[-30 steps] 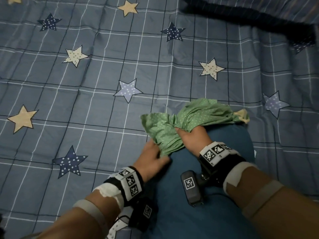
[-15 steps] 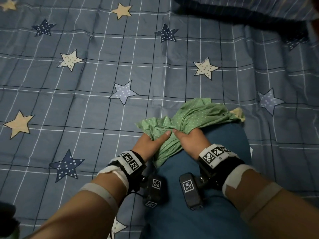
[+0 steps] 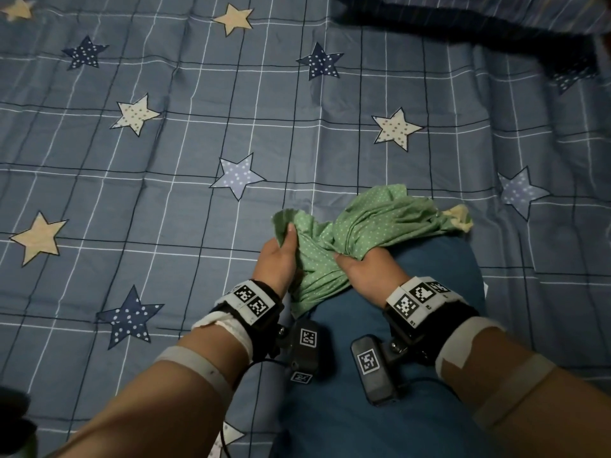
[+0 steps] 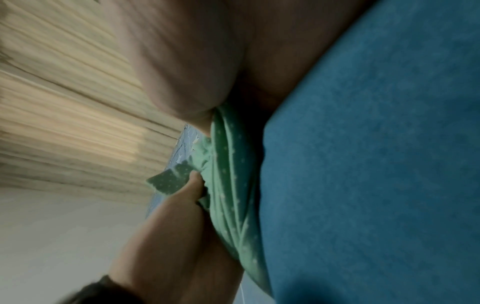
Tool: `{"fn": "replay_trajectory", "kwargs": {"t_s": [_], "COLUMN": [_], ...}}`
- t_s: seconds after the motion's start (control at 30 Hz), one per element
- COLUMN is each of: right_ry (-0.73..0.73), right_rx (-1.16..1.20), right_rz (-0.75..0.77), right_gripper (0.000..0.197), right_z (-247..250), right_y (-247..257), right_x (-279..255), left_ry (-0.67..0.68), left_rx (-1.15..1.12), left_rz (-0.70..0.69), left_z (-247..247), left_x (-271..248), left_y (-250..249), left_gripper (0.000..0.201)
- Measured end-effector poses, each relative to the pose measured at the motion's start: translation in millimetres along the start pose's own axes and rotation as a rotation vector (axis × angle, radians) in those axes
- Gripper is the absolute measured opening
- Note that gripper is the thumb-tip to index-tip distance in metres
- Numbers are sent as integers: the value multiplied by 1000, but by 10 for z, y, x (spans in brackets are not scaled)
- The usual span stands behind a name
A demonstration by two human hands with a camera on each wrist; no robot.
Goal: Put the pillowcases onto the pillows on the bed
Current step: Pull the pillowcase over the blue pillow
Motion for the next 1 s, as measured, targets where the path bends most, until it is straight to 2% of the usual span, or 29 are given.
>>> {"fn": "replay_trajectory", "kwargs": {"t_s": [0.07, 0.23, 0.37, 0.43, 0.53, 0.67, 0.77, 0.9, 1.0], "right_ry": [17, -44, -109, -131, -158, -129, -202, -325, -331], "right_rx": [22, 71, 102, 175, 274, 369, 259, 190, 249], "right_rz": [8, -40, -42, -36, -47, -66, -92, -66, -77], "right_gripper": [28, 27, 26, 25, 19, 23, 15, 21, 19], "right_z": [-19, -52, -61, -55, -55, -99, -56, 14, -5], "right_y": [8, 9, 14, 14, 12, -10, -11, -18, -49], "right_x": [-1, 12, 32, 34, 64, 153, 188, 214, 236], "left_ry": [18, 124, 161, 179, 187, 221, 251, 225, 128], "left_rx": [47, 1, -51, -100, -59, 6, 50, 19, -77], "left_rz": [-21, -23, -6, -14, -62, -114, -131, -126, -3], "left_z": [-50, -74, 36, 66, 27, -56, -35, -34, -38], "left_x": [-4, 27, 2, -25, -59, -40, -24, -51, -40], "left_y": [-49, 24, 105, 71, -18, -22, -26, -60, -63], "left_gripper": [45, 54, 29, 22, 12, 23, 41, 31, 35]}}
Point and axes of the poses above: each hand's wrist, its own x-axis towards the middle knuckle, its own z-axis out of the back of the hand, y = z × x, the point moved 2 cm from there along x, towards the middle knuckle, and after that the axes turned 3 degrees about z, right-handed, at the moved point
